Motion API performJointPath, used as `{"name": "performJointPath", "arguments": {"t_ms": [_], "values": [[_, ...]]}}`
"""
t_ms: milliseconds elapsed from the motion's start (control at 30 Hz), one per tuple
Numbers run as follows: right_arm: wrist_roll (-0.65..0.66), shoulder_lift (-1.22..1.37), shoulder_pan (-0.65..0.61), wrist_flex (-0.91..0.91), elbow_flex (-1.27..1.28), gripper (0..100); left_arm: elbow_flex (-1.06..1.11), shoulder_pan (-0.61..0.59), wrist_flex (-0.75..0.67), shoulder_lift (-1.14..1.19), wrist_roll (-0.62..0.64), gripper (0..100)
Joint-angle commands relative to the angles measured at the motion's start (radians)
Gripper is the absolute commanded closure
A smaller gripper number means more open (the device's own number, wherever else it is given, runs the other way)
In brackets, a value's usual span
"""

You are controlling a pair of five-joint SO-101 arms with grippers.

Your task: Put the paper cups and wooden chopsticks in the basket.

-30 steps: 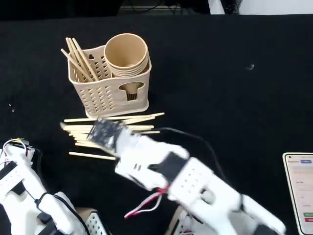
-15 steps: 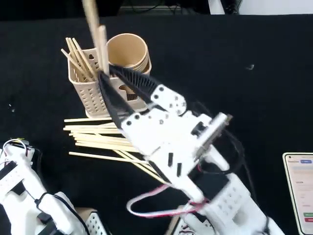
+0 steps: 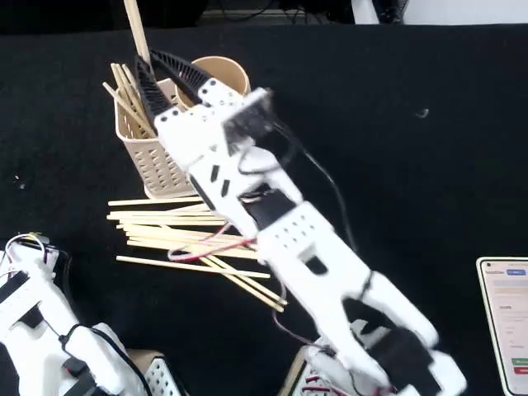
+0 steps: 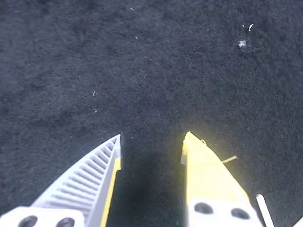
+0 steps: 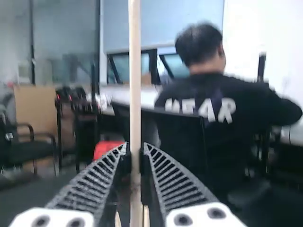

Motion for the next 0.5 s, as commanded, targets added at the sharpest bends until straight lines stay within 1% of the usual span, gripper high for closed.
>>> {"name": "performJointPath", "arguments": {"t_ms": [0,100,167,267,467], "values": [[-0.009,0.062,0.009,-0.014,-0.079,98.5,-0.033,0.010,-0.012,-0.009,0.002,79],[-0.008,0.087,-0.003,-0.012,-0.081,96.7,-0.033,0.010,-0.012,-0.011,0.002,79],[-0.008,0.087,-0.006,0.003,-0.073,91.8,-0.033,0.010,-0.012,-0.011,0.002,79],[-0.008,0.054,-0.015,0.083,-0.071,86.5,-0.033,0.010,-0.012,-0.011,0.002,79],[-0.009,-0.116,-0.020,0.285,-0.064,86.3,-0.033,0.010,-0.012,-0.011,0.002,79]]}}
